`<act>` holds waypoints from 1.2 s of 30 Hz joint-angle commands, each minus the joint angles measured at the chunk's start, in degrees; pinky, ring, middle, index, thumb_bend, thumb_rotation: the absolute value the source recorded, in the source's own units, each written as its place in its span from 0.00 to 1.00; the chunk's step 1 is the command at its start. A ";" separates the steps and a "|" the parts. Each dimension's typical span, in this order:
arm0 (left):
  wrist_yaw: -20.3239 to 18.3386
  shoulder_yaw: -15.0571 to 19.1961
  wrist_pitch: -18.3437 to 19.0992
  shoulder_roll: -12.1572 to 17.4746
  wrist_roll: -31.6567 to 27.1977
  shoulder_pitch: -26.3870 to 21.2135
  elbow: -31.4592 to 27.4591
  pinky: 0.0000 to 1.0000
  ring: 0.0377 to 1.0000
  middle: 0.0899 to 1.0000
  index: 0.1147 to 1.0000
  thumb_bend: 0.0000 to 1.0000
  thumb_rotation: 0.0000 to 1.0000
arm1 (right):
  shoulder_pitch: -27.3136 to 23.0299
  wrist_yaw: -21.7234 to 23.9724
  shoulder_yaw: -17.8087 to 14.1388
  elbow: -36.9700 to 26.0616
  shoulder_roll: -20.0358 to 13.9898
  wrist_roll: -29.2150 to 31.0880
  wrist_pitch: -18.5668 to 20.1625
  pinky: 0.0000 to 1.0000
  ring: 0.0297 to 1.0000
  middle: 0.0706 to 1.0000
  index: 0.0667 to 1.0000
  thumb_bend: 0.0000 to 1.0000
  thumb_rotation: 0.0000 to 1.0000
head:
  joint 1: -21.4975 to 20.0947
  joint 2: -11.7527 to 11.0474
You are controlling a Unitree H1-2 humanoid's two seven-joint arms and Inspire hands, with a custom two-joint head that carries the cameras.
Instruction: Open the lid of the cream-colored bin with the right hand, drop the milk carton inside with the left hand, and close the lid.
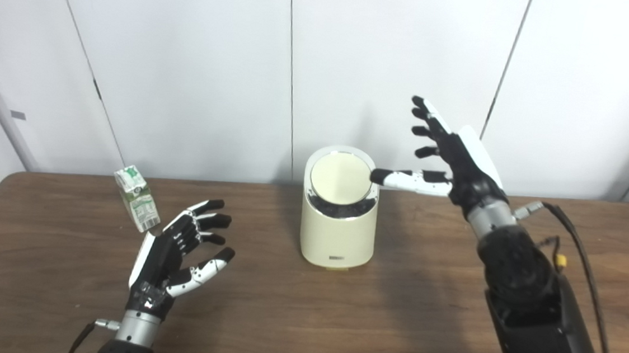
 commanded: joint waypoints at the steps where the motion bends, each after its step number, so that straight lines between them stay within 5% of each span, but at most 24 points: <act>1: 0.30 -0.71 -1.20 -1.20 0.12 3.52 5.04 0.61 0.72 0.67 0.77 0.53 0.04 | -4.71 -0.05 0.95 -0.69 -0.01 -1.92 0.66 0.68 0.84 0.93 0.97 0.82 0.47 | -0.07 0.02; 22: 0.78 -0.79 -0.20 -1.18 0.53 4.02 3.80 0.62 0.72 0.68 0.77 0.54 0.07 | -10.32 -3.40 5.77 10.36 2.42 -7.23 -1.58 0.69 0.86 0.92 0.93 0.88 0.38 | 0.26 0.61; 32: 0.77 -0.83 -0.94 -1.24 0.51 4.01 3.82 0.62 0.72 0.68 0.76 0.54 0.06 | -10.73 -3.15 7.09 13.62 1.99 -8.34 -1.30 0.84 0.91 0.93 0.95 0.89 0.34 | 0.34 0.98; 36: 0.79 -0.84 -0.81 -1.34 0.43 4.08 3.62 0.61 0.72 0.68 0.76 0.53 0.04 | -10.95 -2.95 7.89 14.13 1.72 -9.79 -0.74 0.80 0.89 0.92 0.95 0.89 0.35 | 0.55 1.17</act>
